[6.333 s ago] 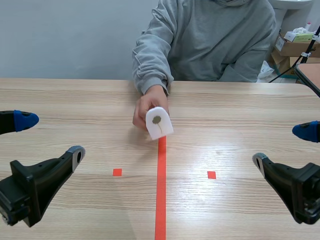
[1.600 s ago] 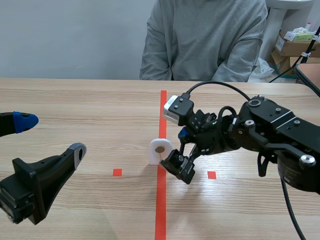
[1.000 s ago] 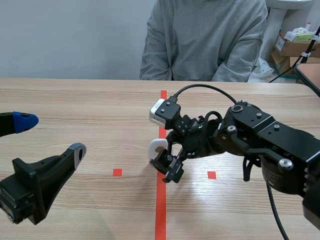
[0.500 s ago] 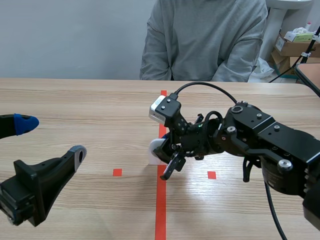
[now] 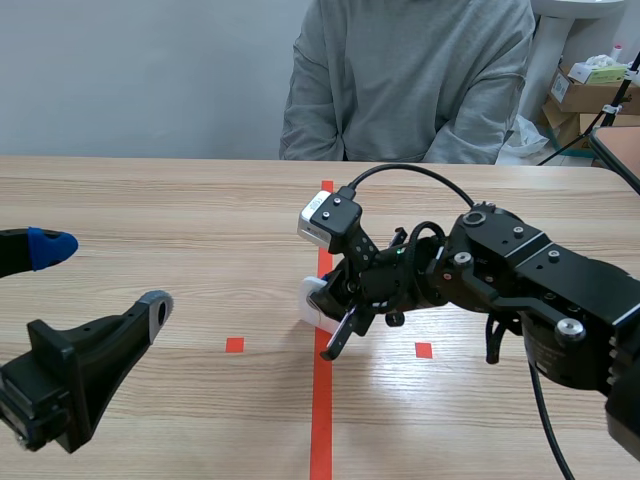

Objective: Do the leaf sorting experiment

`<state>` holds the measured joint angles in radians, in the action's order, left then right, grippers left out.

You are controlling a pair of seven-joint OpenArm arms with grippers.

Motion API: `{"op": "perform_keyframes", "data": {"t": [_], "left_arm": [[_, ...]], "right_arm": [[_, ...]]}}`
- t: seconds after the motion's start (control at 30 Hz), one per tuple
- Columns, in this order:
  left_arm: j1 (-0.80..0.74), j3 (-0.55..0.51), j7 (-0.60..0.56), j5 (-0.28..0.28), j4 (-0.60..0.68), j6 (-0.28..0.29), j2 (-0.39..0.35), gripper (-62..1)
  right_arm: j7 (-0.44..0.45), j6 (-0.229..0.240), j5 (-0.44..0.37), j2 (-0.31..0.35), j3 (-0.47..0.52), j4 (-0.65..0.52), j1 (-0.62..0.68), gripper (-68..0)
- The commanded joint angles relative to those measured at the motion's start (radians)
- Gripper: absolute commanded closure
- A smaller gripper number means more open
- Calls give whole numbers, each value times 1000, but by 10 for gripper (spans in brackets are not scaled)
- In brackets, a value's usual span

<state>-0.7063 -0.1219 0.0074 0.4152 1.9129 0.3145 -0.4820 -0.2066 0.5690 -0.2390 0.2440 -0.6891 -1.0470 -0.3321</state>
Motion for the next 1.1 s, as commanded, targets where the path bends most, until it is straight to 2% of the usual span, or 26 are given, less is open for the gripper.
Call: {"op": "perform_keyframes", "data": {"t": [0.0,0.17,0.4,0.63,0.77,0.9,1.07], "left_arm": [[-5,-3,-14,7,11,2,5,-623],[-5,-3,-14,7,11,2,5,-623],[-5,-3,-14,8,11,2,5,-623],[-5,-3,-13,10,11,2,5,-623],[-5,-3,-13,10,11,2,5,-623],[-5,-3,-13,10,11,2,5,-623],[-5,-3,-13,10,11,2,5,-623]], "right_arm": [[11,0,-7,5,3,-19,-11,-19],[-34,0,-7,5,46,-31,-2,-12],[-100,-23,-51,34,255,-108,74,-13],[-148,-145,-107,63,553,-135,135,-13],[-158,-214,-108,97,674,-135,144,-13],[-152,-290,-84,141,750,-124,150,-12],[-84,-319,-73,197,769,-5,123,-12]]}}
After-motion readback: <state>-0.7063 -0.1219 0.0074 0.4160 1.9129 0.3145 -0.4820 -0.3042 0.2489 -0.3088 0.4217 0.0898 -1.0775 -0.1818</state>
